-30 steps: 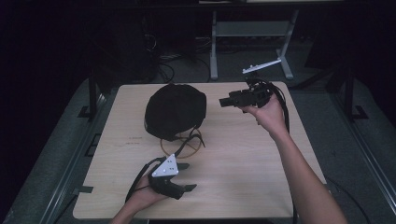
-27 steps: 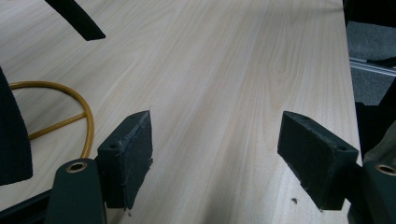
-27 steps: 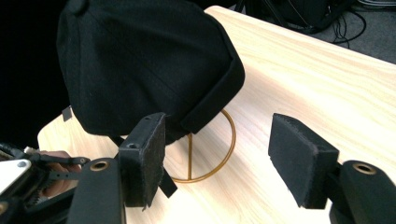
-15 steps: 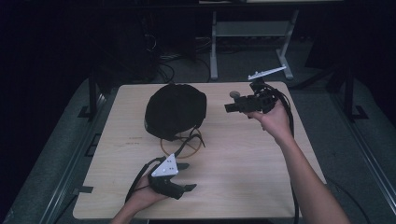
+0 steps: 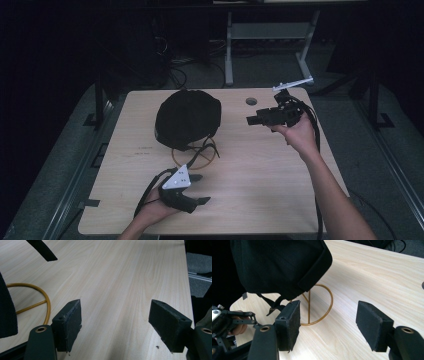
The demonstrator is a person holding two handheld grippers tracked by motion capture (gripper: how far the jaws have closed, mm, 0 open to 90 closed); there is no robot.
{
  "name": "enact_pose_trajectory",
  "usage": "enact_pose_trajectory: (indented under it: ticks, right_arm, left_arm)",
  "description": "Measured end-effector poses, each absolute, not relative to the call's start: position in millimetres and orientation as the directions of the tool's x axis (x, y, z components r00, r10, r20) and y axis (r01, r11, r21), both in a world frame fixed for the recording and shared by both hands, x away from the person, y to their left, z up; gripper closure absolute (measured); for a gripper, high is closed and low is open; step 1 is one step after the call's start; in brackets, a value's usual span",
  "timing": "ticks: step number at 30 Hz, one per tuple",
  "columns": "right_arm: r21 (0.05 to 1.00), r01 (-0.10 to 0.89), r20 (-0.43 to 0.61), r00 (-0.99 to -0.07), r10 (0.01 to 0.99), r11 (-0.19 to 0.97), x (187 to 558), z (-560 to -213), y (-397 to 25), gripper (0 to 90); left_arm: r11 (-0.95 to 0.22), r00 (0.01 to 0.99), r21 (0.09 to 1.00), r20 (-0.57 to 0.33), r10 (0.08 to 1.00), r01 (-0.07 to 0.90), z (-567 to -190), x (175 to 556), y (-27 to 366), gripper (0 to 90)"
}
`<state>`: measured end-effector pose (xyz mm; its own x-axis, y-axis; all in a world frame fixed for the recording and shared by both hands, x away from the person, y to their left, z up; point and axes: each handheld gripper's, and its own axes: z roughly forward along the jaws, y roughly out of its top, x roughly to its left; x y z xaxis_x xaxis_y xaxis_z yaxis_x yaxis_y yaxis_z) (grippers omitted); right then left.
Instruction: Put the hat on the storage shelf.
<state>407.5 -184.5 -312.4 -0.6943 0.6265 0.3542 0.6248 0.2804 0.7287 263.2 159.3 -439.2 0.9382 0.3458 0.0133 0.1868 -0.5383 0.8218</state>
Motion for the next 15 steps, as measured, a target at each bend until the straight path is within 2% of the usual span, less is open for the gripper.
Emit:
enact_pose_trajectory:
  ticks: [15]
  right_arm:
    - [0.709,0.655,0.387,-0.670,0.633,0.261,399.7,-334.4,-205.9,35.0]
  left_arm:
    - [-0.535,0.936,0.822,0.005,0.351,0.196,-439.7,263.6,159.5,26.0]
